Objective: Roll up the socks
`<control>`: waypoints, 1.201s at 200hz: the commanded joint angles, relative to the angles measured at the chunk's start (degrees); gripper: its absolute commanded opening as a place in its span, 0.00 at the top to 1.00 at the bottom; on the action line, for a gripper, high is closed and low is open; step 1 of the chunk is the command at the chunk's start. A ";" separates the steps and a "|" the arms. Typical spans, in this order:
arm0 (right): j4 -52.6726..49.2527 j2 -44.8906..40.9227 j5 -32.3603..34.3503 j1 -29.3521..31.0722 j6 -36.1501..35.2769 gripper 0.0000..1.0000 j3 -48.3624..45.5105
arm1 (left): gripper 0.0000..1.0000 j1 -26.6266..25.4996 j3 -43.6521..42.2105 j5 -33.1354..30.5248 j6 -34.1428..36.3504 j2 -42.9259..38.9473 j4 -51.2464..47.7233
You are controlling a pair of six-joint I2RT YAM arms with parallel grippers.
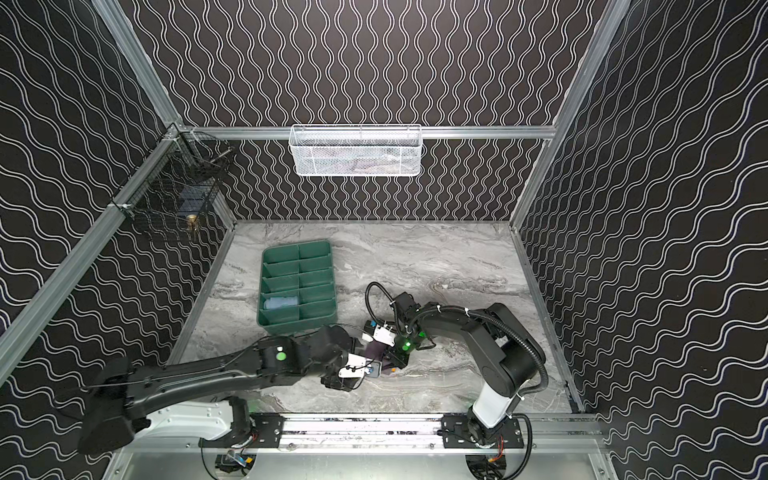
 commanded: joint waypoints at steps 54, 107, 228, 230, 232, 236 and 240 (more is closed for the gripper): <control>-0.52 2.14 17.91 0.05 -1.61 1.00 -0.41 | 0.36 -0.09 -0.51 -0.30 3.28 14.63 11.47; -0.86 3.28 16.50 0.06 -1.42 1.00 0.45 | 0.82 1.33 0.35 1.42 -0.04 21.22 11.90; 16.94 -19.39 24.93 -4.47 4.94 0.33 -6.77 | 1.00 4.40 5.29 0.34 -14.11 21.32 -3.69; 17.60 -19.98 25.47 -4.64 5.27 0.33 -6.98 | 1.00 4.40 5.37 0.22 -14.32 21.26 -4.08; 18.25 -20.61 26.10 -4.86 5.70 0.31 -7.18 | 1.00 4.40 5.34 0.22 -14.57 21.15 -4.35; 19.67 -21.80 27.34 -5.41 6.67 0.29 -7.61 | 1.00 4.40 5.53 0.19 -15.06 20.91 -5.22; 20.83 -22.82 28.71 -6.02 7.65 0.27 -7.90 | 1.00 4.39 5.81 0.21 -15.57 20.75 -6.09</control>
